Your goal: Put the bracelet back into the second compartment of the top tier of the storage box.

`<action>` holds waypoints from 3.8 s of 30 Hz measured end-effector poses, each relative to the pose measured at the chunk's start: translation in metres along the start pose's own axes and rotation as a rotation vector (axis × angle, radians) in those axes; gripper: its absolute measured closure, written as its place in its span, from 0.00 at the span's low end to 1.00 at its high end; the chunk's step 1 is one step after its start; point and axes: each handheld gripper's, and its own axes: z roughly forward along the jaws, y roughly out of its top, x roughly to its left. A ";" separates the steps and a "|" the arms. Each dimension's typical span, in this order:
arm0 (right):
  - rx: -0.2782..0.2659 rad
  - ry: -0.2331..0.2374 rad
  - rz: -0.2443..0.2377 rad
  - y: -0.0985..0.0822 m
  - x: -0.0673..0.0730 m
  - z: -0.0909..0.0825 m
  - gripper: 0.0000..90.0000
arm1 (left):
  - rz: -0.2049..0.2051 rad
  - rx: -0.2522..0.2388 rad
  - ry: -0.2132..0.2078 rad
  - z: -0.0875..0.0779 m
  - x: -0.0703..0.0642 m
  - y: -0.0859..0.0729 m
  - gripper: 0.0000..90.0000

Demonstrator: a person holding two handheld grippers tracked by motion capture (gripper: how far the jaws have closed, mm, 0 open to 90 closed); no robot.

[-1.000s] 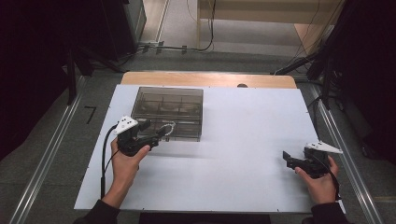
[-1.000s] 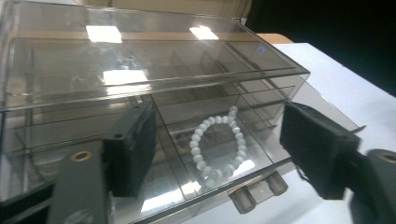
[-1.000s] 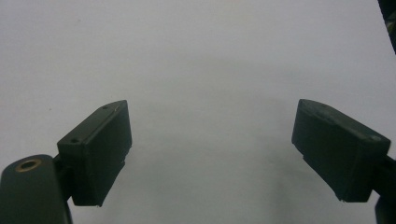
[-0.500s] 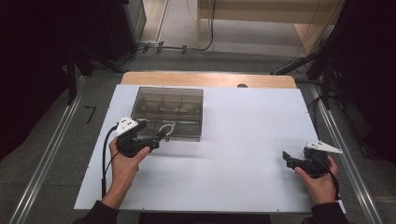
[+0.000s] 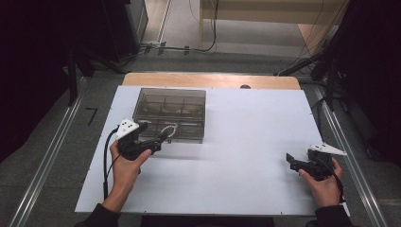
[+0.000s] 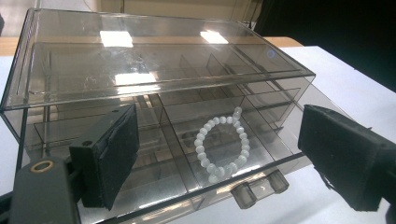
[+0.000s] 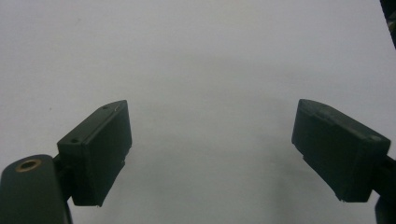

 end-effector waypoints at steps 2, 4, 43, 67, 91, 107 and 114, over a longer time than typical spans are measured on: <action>0.000 0.000 0.000 0.000 0.000 0.000 0.12 | 0.003 0.004 0.001 0.000 0.000 0.000 0.15; 0.000 0.000 0.000 0.000 0.000 0.000 0.12 | 0.005 0.007 -0.001 0.000 -0.001 0.000 0.15; -0.001 0.002 0.003 -0.001 -0.001 -0.001 0.12 | 0.023 0.023 0.023 -0.017 0.000 -0.009 0.15; -0.002 0.000 0.008 -0.001 -0.001 -0.001 0.12 | 0.033 0.003 0.023 -0.029 0.002 -0.013 0.15; 0.001 0.001 0.006 -0.001 -0.001 -0.001 0.12 | 0.045 -0.015 0.008 -0.040 -0.002 -0.016 0.15; 0.002 0.001 0.006 -0.001 -0.001 -0.001 0.12 | 0.043 0.007 -0.001 -0.051 0.000 -0.026 0.15; 0.003 0.001 0.006 -0.001 -0.001 -0.001 0.12 | 0.038 0.040 0.025 -0.054 0.006 -0.034 0.15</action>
